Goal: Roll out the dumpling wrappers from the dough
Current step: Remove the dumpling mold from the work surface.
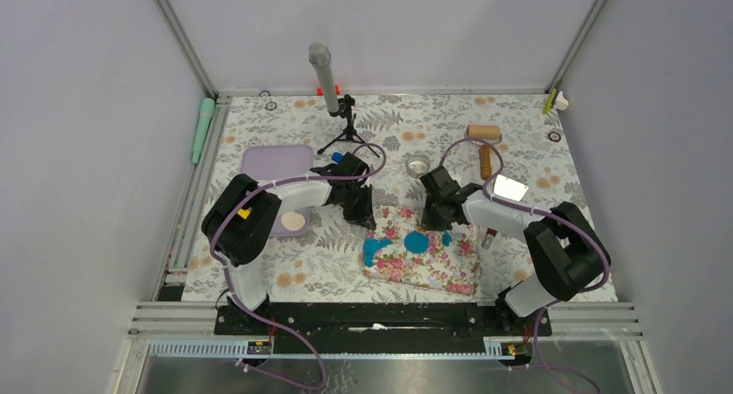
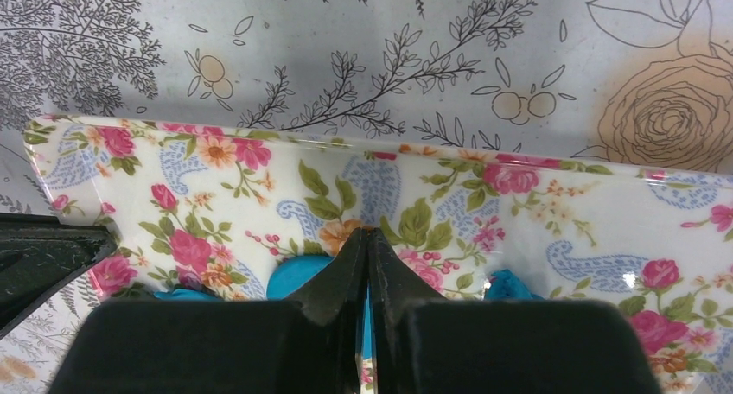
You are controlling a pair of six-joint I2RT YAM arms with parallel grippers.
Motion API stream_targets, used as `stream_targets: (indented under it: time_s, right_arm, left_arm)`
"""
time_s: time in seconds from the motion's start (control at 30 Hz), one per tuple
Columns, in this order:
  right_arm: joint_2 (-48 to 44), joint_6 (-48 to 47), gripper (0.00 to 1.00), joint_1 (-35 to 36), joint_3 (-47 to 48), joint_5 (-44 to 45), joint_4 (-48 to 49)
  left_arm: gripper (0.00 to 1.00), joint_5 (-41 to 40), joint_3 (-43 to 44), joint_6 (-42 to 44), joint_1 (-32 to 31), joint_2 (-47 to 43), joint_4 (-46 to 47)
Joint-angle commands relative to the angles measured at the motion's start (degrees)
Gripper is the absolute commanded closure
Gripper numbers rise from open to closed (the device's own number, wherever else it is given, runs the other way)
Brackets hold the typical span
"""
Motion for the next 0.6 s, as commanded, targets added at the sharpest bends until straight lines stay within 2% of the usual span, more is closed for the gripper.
stream_targets:
  time_s: [0.0, 0.2, 0.57]
  right_arm:
    - [-0.1, -0.7, 0.94, -0.4, -2.2, 0.7, -0.9]
    - [-3.3, -1.6, 0.94, -0.3, -4.1, -0.9, -2.9]
    - [-9.6, -1.7, 0.94, -0.3, -6.4, 1.4, -8.1]
  left_arm:
    - [1.0, -2.5, -1.4, 0.5, 0.6, 1.5, -3.4]
    - [1.0, -2.2, -0.8, 0.3, 0.6, 2.3, -3.2]
    - [1.0, -2.3, -0.8, 0.5, 0.6, 2.7, -3.3]
